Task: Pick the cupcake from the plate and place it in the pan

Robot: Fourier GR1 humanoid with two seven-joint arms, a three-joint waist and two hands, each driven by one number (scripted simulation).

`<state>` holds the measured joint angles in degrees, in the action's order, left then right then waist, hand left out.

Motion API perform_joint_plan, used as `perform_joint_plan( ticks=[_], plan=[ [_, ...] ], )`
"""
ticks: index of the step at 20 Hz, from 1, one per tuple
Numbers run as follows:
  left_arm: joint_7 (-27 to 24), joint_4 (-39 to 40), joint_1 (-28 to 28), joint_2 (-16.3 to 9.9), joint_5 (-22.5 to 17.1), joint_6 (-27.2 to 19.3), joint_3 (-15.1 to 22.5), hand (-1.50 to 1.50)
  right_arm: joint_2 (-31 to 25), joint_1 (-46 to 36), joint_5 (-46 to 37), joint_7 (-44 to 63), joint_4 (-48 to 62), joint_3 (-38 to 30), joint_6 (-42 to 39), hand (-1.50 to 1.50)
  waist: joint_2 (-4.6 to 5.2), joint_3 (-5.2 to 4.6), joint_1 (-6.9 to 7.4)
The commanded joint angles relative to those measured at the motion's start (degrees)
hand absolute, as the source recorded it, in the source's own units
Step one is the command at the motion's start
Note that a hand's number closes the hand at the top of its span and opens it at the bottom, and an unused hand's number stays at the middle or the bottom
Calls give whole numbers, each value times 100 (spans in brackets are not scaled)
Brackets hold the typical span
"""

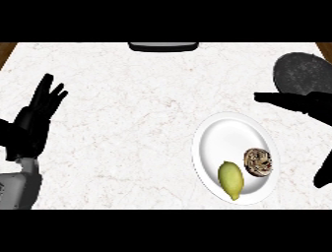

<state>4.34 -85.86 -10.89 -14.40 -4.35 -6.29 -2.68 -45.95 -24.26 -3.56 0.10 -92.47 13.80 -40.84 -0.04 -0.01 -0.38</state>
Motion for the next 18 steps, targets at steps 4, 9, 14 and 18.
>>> perform_joint_plan(
  ticks=[4, 9, 14, 18],
  plan=[
    [-211, 763, -501, 78, 4, 197, -171, 0, 396, -19, -829, 98, 304, -128, -226, -150, 12, 0, 28],
    [-99, 311, -232, 117, 110, 135, -164, 0, 681, 43, -1478, -436, 793, 49, -383, -150, 11, 2, 59],
    [-18, 175, -197, 138, 177, 153, -214, 0, 935, 212, -1799, -490, 539, 20, -644, -150, 1, 1, 41],
    [-46, 452, -571, 313, 350, 12, -147, 0, 983, 77, -2318, -969, 854, 38, -695, -150, 6, 1, 36]
  ],
)
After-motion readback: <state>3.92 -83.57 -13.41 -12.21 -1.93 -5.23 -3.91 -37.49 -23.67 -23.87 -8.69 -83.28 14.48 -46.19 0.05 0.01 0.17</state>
